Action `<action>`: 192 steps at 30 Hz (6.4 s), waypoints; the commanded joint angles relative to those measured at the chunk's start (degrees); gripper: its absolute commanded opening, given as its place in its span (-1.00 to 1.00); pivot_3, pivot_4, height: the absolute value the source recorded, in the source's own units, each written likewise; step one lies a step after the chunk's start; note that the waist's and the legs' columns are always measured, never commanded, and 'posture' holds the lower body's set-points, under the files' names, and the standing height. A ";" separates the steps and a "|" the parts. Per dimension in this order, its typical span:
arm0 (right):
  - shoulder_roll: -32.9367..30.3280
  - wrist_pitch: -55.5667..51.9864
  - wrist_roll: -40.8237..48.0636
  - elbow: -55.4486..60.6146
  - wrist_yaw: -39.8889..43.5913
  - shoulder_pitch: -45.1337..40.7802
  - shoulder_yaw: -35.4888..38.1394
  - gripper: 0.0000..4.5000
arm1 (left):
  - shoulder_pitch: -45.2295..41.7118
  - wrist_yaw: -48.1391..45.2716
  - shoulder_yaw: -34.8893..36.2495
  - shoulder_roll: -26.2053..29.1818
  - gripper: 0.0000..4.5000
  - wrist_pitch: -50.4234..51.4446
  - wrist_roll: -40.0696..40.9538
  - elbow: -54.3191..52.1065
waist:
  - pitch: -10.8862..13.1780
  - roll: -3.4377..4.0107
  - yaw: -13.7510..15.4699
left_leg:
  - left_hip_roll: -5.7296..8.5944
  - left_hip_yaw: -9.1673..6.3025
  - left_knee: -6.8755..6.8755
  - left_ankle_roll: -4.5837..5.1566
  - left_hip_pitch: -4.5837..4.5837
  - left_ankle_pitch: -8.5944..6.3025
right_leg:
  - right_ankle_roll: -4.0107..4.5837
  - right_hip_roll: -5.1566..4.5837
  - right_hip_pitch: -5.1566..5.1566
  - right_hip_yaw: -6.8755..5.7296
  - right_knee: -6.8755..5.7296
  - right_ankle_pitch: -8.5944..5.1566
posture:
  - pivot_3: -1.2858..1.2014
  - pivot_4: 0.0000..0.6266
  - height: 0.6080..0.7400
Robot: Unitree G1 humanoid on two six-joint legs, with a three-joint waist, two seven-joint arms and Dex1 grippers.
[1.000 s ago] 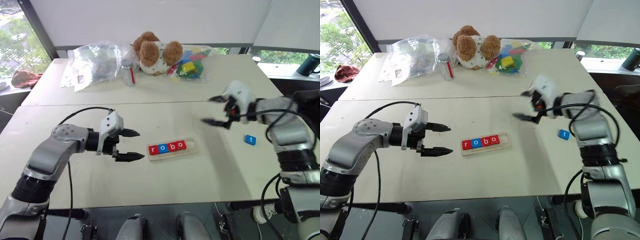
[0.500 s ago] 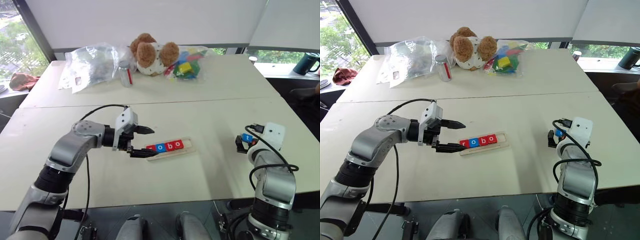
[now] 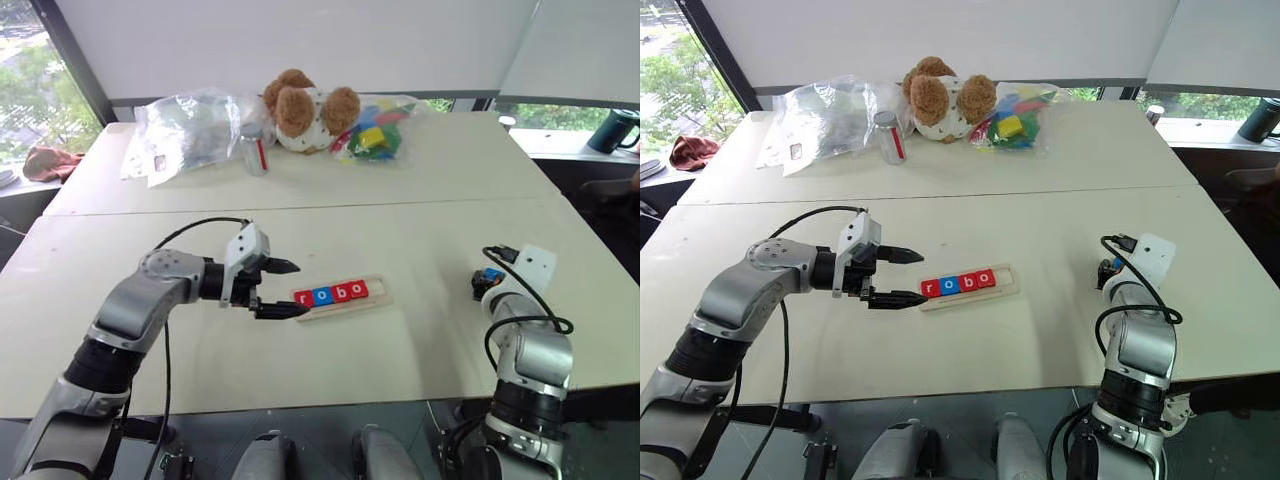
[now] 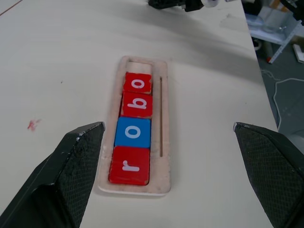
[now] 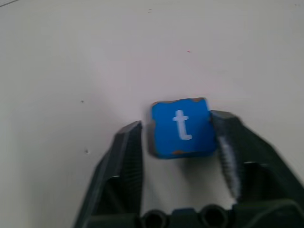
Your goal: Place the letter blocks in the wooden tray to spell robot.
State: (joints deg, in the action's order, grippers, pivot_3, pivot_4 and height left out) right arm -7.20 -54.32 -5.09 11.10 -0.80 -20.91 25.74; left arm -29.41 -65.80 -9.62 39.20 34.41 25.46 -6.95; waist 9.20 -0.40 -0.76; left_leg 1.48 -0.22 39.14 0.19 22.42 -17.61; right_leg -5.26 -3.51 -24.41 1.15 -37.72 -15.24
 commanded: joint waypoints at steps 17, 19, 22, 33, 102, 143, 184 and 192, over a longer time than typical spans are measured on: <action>2.18 -10.81 7.00 29.06 4.62 18.76 -15.18 -0.26 | -3.52 -2.79 -0.46 -0.81 1.00 -1.42 -0.07 1.75 | 0.01 0.00 0.07 | -0.03 -0.02 0.00 0.07 0.00 -0.04 | -0.01 0.06 0.07 -0.02 0.12 -0.01 | 0.03 -0.52 1.00; 1.73 -10.02 6.71 28.20 4.57 19.10 -15.81 0.16 | -4.56 -3.40 -0.77 -1.20 1.00 -1.86 -0.64 3.10 | 0.01 0.00 0.11 | -0.01 -0.04 0.01 0.07 0.00 -0.04 | -0.01 0.09 0.09 -0.08 0.12 -0.01 | 0.03 -0.52 1.00; 0.66 -10.02 6.17 28.48 4.29 19.36 -16.51 0.85 | -5.23 -4.35 -0.68 -0.99 1.00 -2.34 -1.05 4.38 | 0.01 0.00 -0.04 | -0.02 -0.04 -0.02 0.07 0.00 -0.04 | -0.01 0.15 0.07 -0.07 0.15 -0.02 | 0.03 -0.52 1.00; -25.68 7.18 20.12 21.83 37.50 16.18 -11.76 0.99 | -1.24 -10.80 0.42 5.93 1.00 -3.14 -0.70 1.70 | 0.06 -0.05 -0.05 | -0.08 -0.03 -0.06 0.11 0.01 -0.06 | -0.01 0.20 0.11 -0.11 0.31 -0.02 | 0.03 -0.52 1.00; -26.32 71.17 -0.30 -64.61 89.52 -37.18 -44.14 -0.50 | 9.58 -0.04 6.86 10.70 1.00 -3.43 -2.35 -6.08 | 0.13 -0.01 -0.27 | -0.05 0.02 -0.06 -0.14 0.20 0.03 | 0.01 -0.14 0.00 -0.17 0.53 0.01 | 0.03 -0.52 1.00; -26.86 63.80 4.23 -52.81 88.16 -34.64 -39.39 0.97 | 8.67 1.51 5.77 8.72 1.00 -3.08 -2.75 -5.52 | 0.13 -0.01 -0.19 | -0.05 0.01 -0.06 -0.19 0.20 0.05 | 0.01 -0.15 -0.01 -0.17 0.52 0.01 | 0.03 -0.52 1.00; -33.45 48.83 8.01 -48.57 78.25 -29.73 -30.72 0.97 | 14.92 2.59 13.18 9.55 1.00 0.10 1.82 -6.58 | 0.13 -0.01 0.06 | -0.07 -0.02 -0.15 -0.21 0.22 0.06 | 0.01 -0.16 -0.05 -0.17 0.52 0.01 | 0.03 -0.52 1.00; -34.62 17.06 18.70 -10.44 61.63 -0.99 -16.62 0.97 | 18.34 6.18 16.95 7.80 1.00 -0.60 1.95 -0.09 | 0.11 0.06 0.12 | -0.06 -0.14 -0.01 0.15 0.43 -0.18 | 0.01 -0.22 -0.11 -0.15 0.55 0.02 | 0.03 -0.52 1.00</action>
State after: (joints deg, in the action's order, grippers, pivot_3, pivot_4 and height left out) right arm -42.14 -34.10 11.45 -5.00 64.72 -22.82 5.43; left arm -10.42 -60.36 5.69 47.13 34.35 26.69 -7.27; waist 9.31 -0.34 -0.64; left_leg 1.42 -0.36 39.13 0.34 22.76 -17.78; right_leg -5.24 -3.73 -24.46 1.00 -37.21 -15.22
